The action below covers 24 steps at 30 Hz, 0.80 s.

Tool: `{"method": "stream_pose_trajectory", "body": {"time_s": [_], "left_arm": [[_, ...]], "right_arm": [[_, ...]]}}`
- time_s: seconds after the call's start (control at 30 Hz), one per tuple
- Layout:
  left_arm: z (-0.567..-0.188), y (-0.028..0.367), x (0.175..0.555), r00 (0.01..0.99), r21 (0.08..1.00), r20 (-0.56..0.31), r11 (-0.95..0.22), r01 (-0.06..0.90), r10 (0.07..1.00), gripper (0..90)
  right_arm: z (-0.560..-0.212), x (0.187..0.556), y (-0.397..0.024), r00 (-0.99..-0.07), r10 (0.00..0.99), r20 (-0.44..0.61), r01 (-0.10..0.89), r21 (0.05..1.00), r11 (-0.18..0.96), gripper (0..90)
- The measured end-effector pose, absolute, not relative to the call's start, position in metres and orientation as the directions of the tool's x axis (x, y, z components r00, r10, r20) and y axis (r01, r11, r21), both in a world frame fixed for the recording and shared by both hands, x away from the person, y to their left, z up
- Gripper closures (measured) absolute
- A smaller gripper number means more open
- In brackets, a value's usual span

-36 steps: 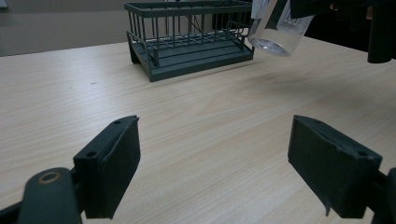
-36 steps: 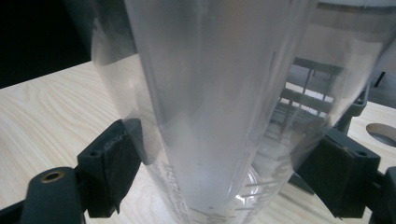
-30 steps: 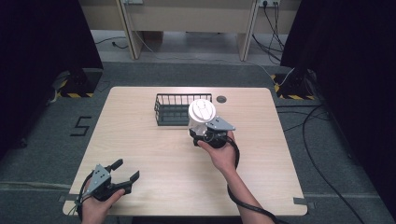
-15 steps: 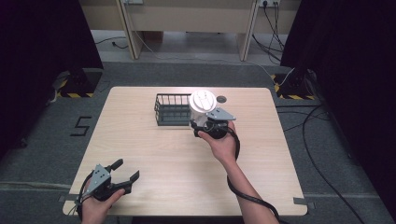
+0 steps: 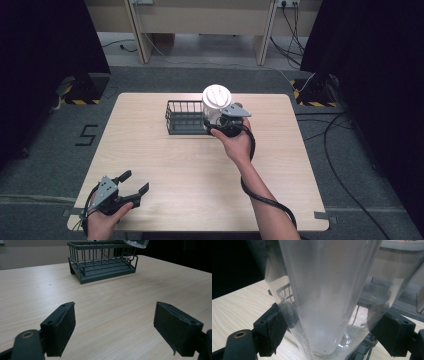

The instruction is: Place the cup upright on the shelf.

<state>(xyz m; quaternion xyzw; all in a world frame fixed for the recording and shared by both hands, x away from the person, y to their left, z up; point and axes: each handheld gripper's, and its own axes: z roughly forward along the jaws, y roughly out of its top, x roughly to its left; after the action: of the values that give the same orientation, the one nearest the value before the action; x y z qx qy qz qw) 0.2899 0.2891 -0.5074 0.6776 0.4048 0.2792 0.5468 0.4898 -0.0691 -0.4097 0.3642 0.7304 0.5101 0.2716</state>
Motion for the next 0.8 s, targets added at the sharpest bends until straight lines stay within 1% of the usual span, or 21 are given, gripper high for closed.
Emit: {"method": "stream_pose_trajectory", "body": {"time_s": [0.43, 0.8], "left_arm": [[-0.507, 0.289, 0.29, 0.518, 0.967, -0.067, -0.073, 0.244, 0.853, 17.4], [-0.507, 0.29, 0.29, 0.519, 0.968, -0.071, -0.068, 0.243, 0.852, 17.4]], "right_arm": [[-0.394, 0.513, -0.059, -0.567, 0.823, -0.028, 0.258, 0.943, 0.21, 18.7], [-0.39, 0.536, -0.049, -0.54, 0.841, -0.029, 0.274, 0.939, 0.209, 18.7]]}}
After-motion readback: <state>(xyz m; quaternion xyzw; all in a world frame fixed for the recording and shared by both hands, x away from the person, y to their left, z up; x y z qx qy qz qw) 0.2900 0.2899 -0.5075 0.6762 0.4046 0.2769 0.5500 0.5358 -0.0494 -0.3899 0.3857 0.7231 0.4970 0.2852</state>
